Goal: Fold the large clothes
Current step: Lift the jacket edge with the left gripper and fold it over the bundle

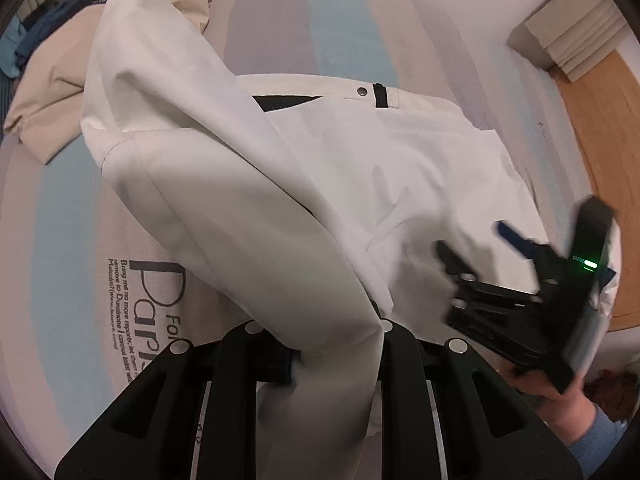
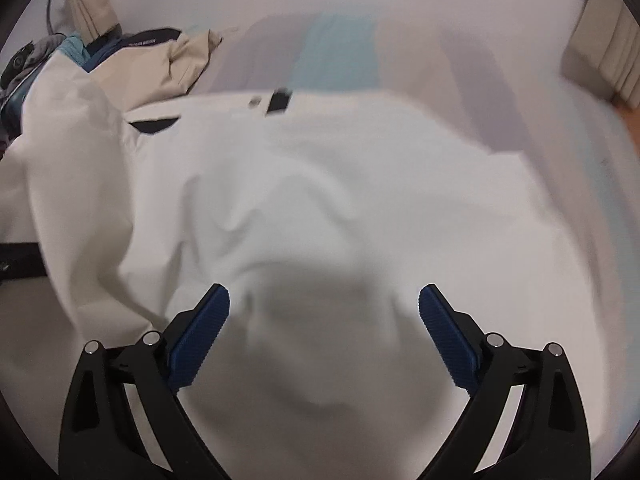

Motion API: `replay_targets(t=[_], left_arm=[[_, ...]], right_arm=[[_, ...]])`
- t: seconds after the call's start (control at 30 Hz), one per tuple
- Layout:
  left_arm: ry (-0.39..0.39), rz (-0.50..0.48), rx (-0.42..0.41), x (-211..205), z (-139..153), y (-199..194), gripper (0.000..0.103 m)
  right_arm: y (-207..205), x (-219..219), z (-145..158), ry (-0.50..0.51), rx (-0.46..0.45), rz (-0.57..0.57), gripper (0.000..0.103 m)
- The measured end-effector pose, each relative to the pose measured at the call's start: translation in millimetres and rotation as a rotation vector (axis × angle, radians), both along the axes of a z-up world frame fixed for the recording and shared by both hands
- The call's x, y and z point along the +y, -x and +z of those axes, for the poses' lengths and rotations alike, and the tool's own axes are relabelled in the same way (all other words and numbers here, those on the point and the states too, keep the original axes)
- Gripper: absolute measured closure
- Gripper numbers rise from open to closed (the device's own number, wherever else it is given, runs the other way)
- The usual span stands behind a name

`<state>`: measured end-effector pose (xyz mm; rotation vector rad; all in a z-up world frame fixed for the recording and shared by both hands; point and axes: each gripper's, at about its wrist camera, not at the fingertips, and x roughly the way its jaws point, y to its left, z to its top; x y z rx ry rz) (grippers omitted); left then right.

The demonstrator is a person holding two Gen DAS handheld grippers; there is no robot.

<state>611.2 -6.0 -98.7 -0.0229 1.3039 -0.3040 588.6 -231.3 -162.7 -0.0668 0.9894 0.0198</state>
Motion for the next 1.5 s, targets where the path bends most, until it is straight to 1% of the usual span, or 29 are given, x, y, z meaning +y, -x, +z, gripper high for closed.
replay_targets(t=[0.17,0.27,0.33,0.37,0.4,0.47,0.6,0.67,0.8,0.9,0.97,1.17,1.3,1.37,1.5], left_arm=[[-0.072,0.021,-0.026,-31.0,8.1,5.9,0.086],[-0.114,0.041,-0.052,-52.2,13.2,9.7,0.086],[-0.155,0.052,-0.072,-68.8,15.5,14.4,0.086],[-0.178,0.062,-0.078,-87.6,12.8,13.6,0.086],[-0.193,0.073,-0.083,-94.9,12.9,15.4,0.086],[-0.205,0.098,-0.091,-108.8,12.3,18.0,0.086],[-0.255,0.146,-0.11,-139.8,14.5,22.9,0.086],[-0.271,0.162,-0.118,-154.2,17.4,26.4,0.086],[-0.285,0.195,-0.142,-195.7,30.1,32.5,0.086],[-0.31,0.217,-0.155,-229.0,33.8,36.5,0.086],[-0.332,0.233,-0.156,-248.6,29.2,36.8,0.086],[-0.399,0.279,-0.131,-300.3,-1.3,35.8,0.086],[-0.418,0.278,-0.118,-331.2,-15.4,35.8,0.086],[-0.398,0.28,-0.103,-341.5,-17.6,35.9,0.086],[-0.4,0.239,-0.084,-375.7,-29.8,39.9,0.086]], right_arm=[[15.6,-29.8,10.6,0.0,-0.041,0.017,0.009],[23.4,-52.9,13.3,-0.01,-0.037,0.005,0.009],[25.1,-67.1,16.5,-0.02,-0.031,-0.003,0.009],[25.8,-74.8,18.4,-0.021,-0.029,-0.006,0.009],[25.6,-81.9,21.1,-0.025,-0.028,-0.01,0.009],[23.1,-96.5,27.2,-0.027,-0.027,-0.009,0.009],[22.2,-132.1,38.6,-0.017,-0.028,-0.008,0.009],[16.3,-142.0,41.5,-0.008,-0.029,-0.003,0.009],[15.1,-170.9,43.7,-0.007,-0.024,-0.002,0.009],[17.1,-202.8,45.5,-0.014,-0.02,-0.017,0.009],[22.6,-223.3,47.0,-0.006,-0.02,-0.025,0.009],[26.4,-269.7,44.0,0.003,0.002,-0.041,0.009],[31.7,-292.7,38.7,0.016,0.011,-0.056,0.009],[34.3,-305.7,34.8,0.018,0.02,-0.072,0.009],[39.8,-325.3,28.2,0.014,0.038,-0.113,0.009]])
